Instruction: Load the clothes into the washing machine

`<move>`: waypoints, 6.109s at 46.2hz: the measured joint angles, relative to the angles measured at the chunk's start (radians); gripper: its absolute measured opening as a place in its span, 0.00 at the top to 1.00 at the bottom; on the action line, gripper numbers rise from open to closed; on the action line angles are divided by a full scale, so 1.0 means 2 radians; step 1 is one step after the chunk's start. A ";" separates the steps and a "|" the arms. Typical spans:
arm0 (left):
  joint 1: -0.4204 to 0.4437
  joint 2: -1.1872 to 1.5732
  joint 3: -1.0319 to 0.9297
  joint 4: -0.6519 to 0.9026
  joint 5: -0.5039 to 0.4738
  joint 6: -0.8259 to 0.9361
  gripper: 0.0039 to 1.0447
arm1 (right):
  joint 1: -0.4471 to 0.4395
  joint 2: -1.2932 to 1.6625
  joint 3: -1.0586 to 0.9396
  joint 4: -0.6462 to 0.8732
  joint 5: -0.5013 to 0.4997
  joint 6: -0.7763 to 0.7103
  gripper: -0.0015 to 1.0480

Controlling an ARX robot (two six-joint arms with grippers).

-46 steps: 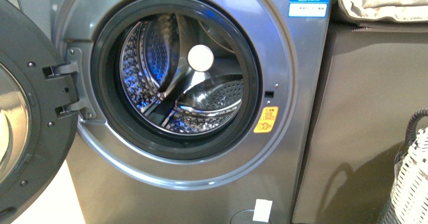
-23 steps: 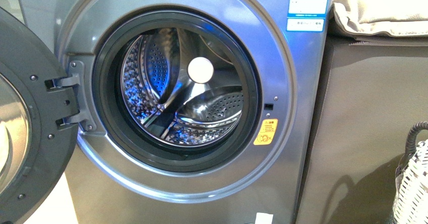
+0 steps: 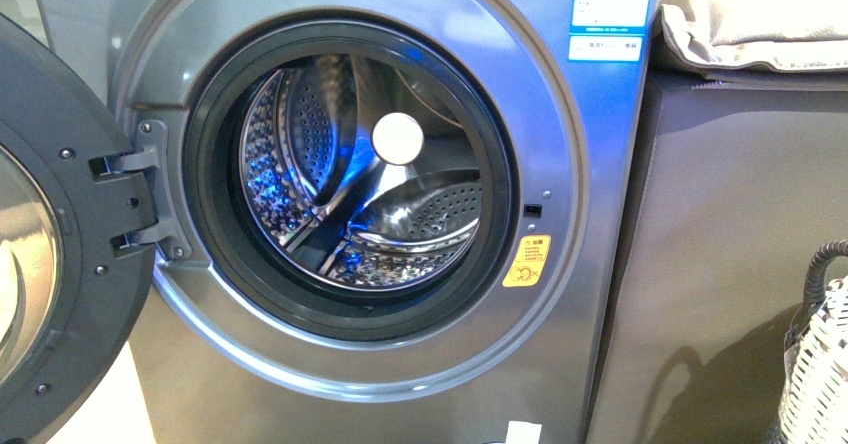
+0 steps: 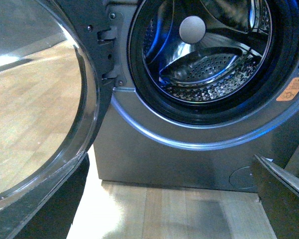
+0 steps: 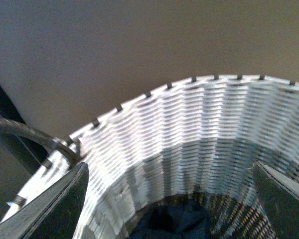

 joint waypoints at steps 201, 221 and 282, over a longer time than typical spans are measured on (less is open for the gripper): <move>0.000 0.000 0.000 0.000 0.000 0.000 0.06 | 0.107 0.157 0.120 0.048 0.088 0.051 0.90; 0.000 0.000 0.000 0.000 0.000 0.000 0.06 | 0.095 -0.066 0.234 -0.099 0.065 0.063 0.90; 0.000 0.000 0.000 0.000 0.000 0.000 0.06 | 0.495 0.132 0.952 -0.554 0.113 0.014 0.90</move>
